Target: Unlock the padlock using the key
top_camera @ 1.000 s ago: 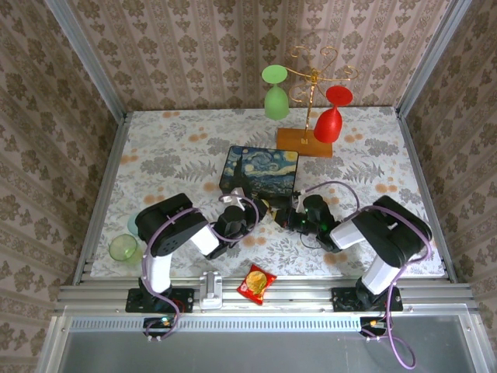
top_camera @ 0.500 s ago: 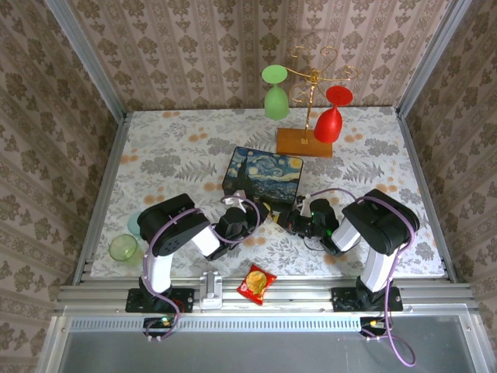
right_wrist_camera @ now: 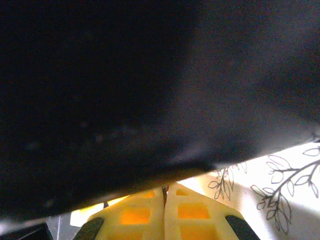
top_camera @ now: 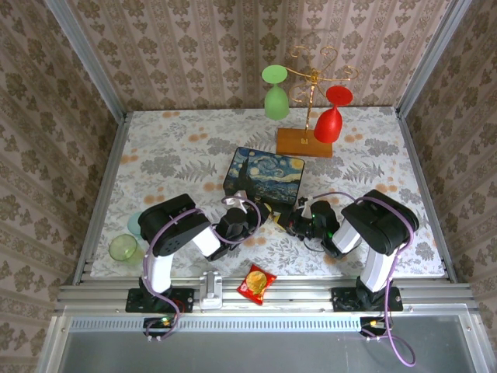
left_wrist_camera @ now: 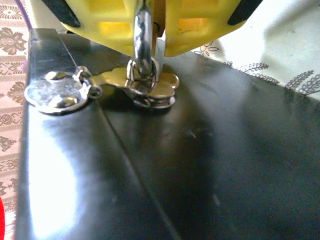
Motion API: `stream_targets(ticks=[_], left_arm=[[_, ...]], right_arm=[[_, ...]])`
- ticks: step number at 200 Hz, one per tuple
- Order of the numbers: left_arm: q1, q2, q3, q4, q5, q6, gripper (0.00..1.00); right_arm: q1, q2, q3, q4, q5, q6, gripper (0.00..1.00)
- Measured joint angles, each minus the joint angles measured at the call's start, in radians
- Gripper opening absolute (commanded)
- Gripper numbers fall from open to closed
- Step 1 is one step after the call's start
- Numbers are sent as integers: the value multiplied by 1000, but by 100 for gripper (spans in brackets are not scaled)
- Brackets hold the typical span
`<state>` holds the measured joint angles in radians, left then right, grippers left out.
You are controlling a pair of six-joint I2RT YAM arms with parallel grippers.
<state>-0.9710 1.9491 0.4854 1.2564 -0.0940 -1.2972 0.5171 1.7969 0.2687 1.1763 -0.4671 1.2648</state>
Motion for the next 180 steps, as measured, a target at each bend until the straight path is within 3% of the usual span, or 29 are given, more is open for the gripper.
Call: stream_targets(ticks=[49, 77, 123, 150, 180], left_arm=[[0, -6, 0, -8, 0, 0, 4], [-6, -31, 0, -42, 12, -1, 4], [-19, -35, 0, -41, 48, -9, 3], [-18, -31, 0, -37, 63, -13, 1], [-18, -31, 0, -40, 83, -12, 0]], right_arm=[[5, -13, 0, -19, 8, 45, 8], [9, -58, -3, -63, 12, 21, 28], [11, -146, -39, -152, 31, -42, 30], [11, -260, -43, -302, 67, -110, 43], [7, -511, -37, -564, 142, -255, 53]])
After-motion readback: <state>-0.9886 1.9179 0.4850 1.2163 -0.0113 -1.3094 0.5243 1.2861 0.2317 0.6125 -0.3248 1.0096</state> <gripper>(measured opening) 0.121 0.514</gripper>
